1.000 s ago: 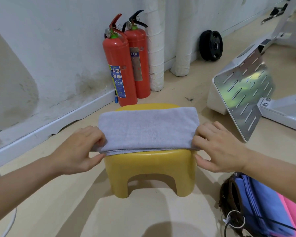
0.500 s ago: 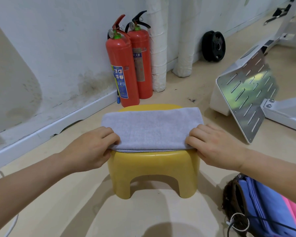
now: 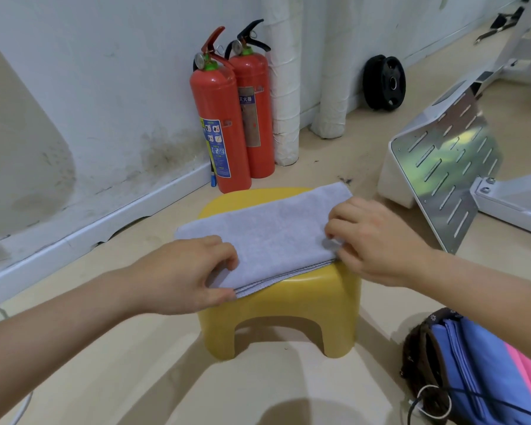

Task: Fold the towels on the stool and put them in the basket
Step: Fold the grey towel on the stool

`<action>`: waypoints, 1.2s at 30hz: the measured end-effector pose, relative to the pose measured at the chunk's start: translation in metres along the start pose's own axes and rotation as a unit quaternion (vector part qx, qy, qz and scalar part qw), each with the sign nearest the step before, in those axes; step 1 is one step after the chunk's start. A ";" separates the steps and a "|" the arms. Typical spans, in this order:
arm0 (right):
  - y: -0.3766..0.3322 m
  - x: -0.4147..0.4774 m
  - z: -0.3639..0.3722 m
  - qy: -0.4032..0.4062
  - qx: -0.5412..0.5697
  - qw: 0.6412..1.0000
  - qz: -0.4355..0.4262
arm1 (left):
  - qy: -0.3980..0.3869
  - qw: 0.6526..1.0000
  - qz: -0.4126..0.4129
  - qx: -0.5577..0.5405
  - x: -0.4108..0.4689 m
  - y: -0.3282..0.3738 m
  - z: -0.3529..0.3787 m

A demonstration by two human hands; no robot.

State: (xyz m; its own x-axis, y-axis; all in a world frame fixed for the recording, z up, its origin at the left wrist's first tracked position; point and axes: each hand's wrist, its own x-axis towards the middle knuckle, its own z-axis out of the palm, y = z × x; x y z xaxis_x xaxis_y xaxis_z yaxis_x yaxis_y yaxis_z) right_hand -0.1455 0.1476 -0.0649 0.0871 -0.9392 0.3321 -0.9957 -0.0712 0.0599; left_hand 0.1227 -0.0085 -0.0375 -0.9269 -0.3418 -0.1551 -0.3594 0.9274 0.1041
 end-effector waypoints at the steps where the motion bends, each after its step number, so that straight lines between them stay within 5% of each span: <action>1: -0.009 0.002 0.000 -0.029 0.033 0.999 -0.011 | 0.019 0.999 0.014 0.039 -0.001 0.002 0.006; 5: -0.025 0.005 0.012 -0.081 0.054 0.993 -0.066 | 0.102 0.985 0.083 0.113 -0.002 0.003 0.018; 13: -0.024 0.004 0.017 -0.013 0.080 0.990 -0.118 | 0.136 0.973 0.094 0.159 -0.006 0.009 0.030; 15: -0.022 0.005 0.015 -0.002 0.172 0.984 -0.050 | 0.119 0.982 0.107 0.102 -0.008 0.007 0.028; 17: -0.017 0.007 0.015 0.048 0.273 0.957 0.091 | 0.137 0.986 0.041 -0.083 -0.009 0.006 0.020; 19: -0.007 0.011 0.018 0.110 0.257 0.934 0.224 | 0.226 0.934 -0.089 -0.262 -0.004 -0.003 0.018; 21: 0.007 0.016 0.020 0.071 0.201 0.909 0.359 | 0.296 0.879 -0.221 -0.302 0.005 -0.023 0.021; 24: 0.020 0.017 0.023 -0.041 0.260 0.831 0.489 | 0.202 0.791 -0.364 -0.448 0.010 -0.042 0.028; 26: 0.020 0.013 0.028 -0.069 0.314 0.806 0.497 | 0.127 0.741 -0.373 -0.544 0.010 -0.039 0.036; 28: 0.015 0.010 0.031 -0.081 0.325 0.806 0.489 | 0.136 0.726 -0.352 -0.575 0.010 -0.032 0.042; 33: 0.013 0.014 0.027 -0.038 0.272 0.845 0.459 | 0.215 0.753 -0.297 -0.547 0.015 -0.023 0.038; 36: 0.016 0.017 0.023 -0.017 0.303 0.831 0.467 | 0.242 0.759 -0.292 -0.529 0.014 -0.026 0.032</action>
State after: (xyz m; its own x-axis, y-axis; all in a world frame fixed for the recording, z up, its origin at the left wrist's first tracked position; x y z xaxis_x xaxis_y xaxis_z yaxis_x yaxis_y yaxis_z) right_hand -0.1607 0.1223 -0.0800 -0.7227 -0.6886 -0.0602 -0.4637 0.5476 -0.6965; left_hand 0.1223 -0.0325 -0.0740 -0.4155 -0.9010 -0.1247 -0.3728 0.0437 0.9269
